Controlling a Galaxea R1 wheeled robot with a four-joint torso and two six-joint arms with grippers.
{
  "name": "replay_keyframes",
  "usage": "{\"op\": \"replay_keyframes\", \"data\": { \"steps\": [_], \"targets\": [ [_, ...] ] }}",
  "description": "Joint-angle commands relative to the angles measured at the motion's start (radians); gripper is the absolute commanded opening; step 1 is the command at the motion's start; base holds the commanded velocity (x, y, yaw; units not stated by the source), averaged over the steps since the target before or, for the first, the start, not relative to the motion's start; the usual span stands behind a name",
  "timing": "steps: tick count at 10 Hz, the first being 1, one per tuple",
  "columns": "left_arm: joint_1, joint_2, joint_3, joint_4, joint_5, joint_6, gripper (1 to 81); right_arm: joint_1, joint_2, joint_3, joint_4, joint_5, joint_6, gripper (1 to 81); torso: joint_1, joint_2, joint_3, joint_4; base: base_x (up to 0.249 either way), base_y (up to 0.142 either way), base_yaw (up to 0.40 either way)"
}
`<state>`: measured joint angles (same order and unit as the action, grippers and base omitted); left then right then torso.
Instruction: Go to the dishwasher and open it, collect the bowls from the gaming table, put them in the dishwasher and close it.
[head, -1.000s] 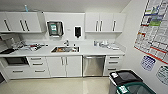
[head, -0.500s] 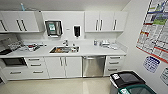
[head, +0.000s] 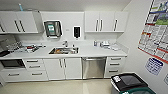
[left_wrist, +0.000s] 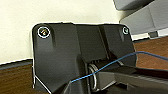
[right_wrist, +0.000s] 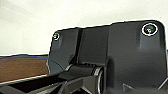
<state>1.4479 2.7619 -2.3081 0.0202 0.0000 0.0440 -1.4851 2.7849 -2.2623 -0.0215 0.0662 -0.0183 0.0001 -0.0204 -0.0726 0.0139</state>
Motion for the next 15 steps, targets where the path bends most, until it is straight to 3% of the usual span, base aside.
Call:
{"op": "replay_keyframes", "data": {
  "steps": [1, 15],
  "targets": [
    [-0.051, -0.017, 0.012, -0.011, 0.054, -0.003, 81.1, 0.048, -0.014, 0.017, 0.003, -0.051, -0.003, 81.1, 0.0, 0.0, 0.0, 0.0, 0.111, 0.0, 0.0],
    [-0.051, -0.019, 0.012, -0.013, 0.054, -0.004, 81.1, 0.048, -0.014, 0.021, 0.003, -0.051, -0.005, 81.1, 0.0, 0.0, 0.0, 0.0, 0.112, 0.0, 0.0]
  ]
}}
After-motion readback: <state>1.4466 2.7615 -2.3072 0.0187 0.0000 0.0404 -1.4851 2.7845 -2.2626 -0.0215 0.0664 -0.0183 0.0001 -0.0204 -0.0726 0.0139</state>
